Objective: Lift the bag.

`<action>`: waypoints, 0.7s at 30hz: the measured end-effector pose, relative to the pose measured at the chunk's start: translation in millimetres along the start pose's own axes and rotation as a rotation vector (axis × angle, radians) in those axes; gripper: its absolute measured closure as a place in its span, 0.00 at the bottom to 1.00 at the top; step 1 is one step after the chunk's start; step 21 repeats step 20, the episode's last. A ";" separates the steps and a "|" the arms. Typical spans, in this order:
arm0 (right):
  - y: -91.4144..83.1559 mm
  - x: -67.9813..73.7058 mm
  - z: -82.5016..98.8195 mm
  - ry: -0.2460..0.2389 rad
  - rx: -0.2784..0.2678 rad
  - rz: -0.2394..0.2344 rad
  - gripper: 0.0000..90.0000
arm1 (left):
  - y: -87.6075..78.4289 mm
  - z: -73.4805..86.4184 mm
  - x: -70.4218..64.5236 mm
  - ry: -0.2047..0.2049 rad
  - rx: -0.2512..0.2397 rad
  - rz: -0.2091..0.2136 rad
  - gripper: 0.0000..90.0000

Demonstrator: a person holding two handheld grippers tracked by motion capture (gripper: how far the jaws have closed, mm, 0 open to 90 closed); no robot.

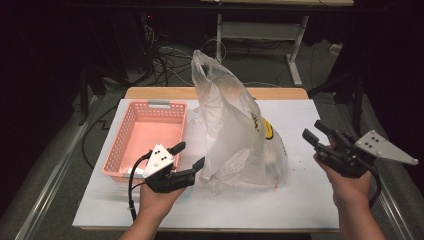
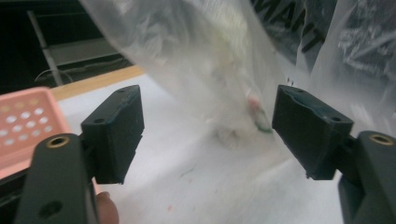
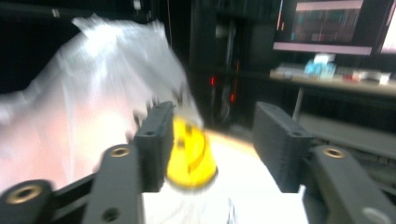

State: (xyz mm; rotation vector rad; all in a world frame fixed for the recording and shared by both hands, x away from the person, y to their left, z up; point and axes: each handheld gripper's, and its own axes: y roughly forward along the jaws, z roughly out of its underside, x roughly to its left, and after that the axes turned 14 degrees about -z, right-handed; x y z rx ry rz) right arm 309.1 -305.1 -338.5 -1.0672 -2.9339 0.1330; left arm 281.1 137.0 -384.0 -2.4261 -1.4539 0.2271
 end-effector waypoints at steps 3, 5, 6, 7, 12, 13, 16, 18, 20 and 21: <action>4.9 -2.8 22.4 0.040 0.066 -0.004 0.41 | 1.3 8.1 7.8 -0.012 0.041 -0.009 0.21; 7.0 -4.0 36.8 0.060 0.103 -0.004 0.33 | 4.1 13.8 12.0 -0.027 0.061 -0.006 0.16; 8.0 -4.5 43.7 0.073 0.121 -0.001 0.29 | 5.2 16.6 13.1 -0.024 0.064 -0.008 0.15; 8.6 -4.7 50.4 0.083 0.134 0.007 0.26 | 6.6 19.1 13.9 -0.018 0.072 -0.013 0.15; 9.5 -7.9 77.5 0.107 0.191 0.029 0.13 | 13.3 26.7 18.3 -0.021 0.125 -0.018 0.02; 9.8 -8.6 82.0 0.117 0.204 0.024 0.10 | 14.0 27.6 17.9 -0.018 0.129 -0.020 0.00; 13.3 -10.4 93.7 0.148 0.239 0.016 0.00 | 15.8 30.2 17.6 -0.014 0.141 -0.019 0.00; 14.7 -10.0 98.7 0.149 0.256 0.007 0.00 | 16.8 31.5 18.2 -0.024 0.146 -0.021 0.00; 16.4 -8.5 100.7 0.145 0.263 0.008 0.00 | 16.7 32.0 18.3 -0.020 0.148 -0.025 0.00; 16.4 -8.5 100.7 0.145 0.263 0.008 0.00 | 16.7 32.0 18.3 -0.020 0.148 -0.025 0.00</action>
